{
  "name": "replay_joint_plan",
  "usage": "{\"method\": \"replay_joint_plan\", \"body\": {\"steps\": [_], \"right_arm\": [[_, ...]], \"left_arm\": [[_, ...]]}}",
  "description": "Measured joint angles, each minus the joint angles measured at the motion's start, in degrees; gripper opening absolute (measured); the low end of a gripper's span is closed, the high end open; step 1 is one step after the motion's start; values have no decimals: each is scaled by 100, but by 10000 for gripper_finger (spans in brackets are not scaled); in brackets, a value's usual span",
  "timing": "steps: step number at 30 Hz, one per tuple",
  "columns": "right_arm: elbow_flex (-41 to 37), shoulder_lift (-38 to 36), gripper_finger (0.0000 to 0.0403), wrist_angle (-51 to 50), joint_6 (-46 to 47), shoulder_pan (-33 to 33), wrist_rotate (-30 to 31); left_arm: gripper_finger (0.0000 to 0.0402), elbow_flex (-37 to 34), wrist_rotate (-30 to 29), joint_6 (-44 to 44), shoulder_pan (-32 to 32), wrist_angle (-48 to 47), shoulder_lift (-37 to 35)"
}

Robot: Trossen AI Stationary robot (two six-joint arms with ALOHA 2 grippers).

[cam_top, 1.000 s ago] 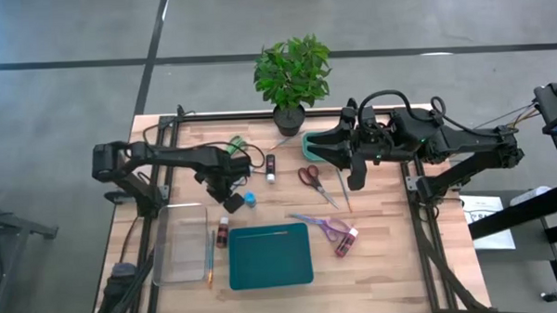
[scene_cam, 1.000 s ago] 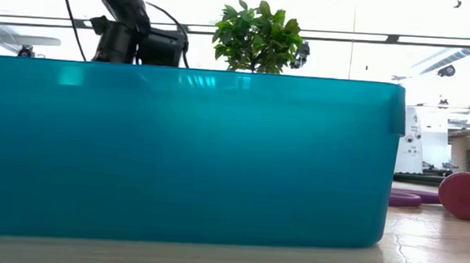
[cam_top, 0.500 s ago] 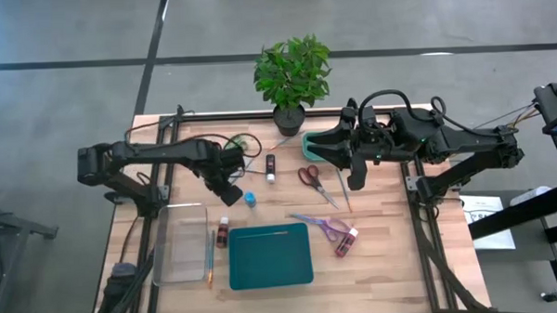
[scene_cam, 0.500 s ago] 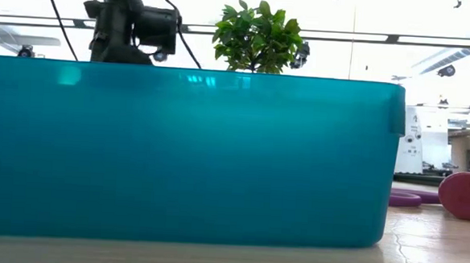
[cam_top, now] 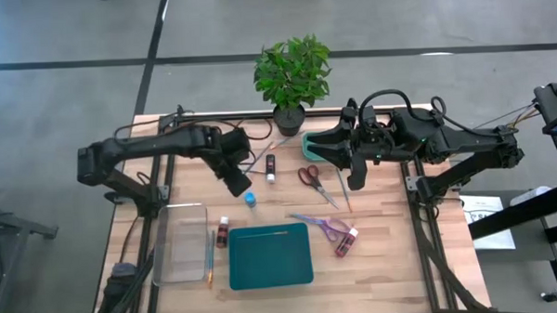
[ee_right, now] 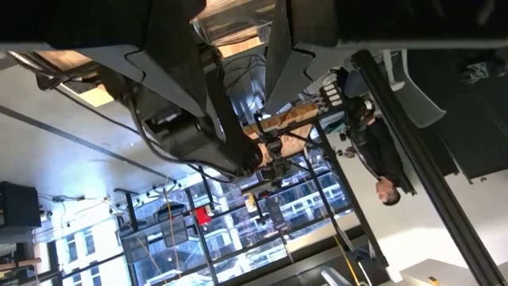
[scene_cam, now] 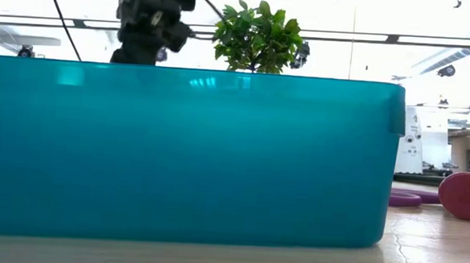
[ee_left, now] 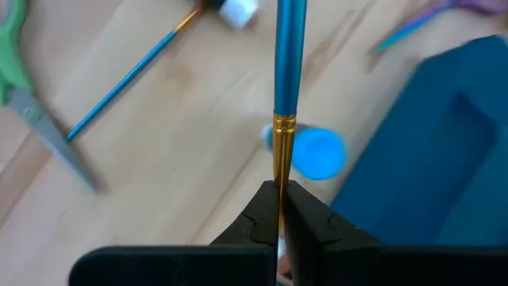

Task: Pick & Place Paint Supplies
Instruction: Put the blue paint brush into the blue bin

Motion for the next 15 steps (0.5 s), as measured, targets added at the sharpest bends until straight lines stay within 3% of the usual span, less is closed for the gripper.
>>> {"method": "replay_joint_plan", "body": {"steps": [6, 15], "right_arm": [[0, 0, 128, 0, 0, 0, 2], [0, 0, 128, -4, 24, 0, -1]], "left_arm": [[10, 399, 147, -139, -353, -123, 0], [10, 431, 202, -1025, -1581, -106, 15]]}}
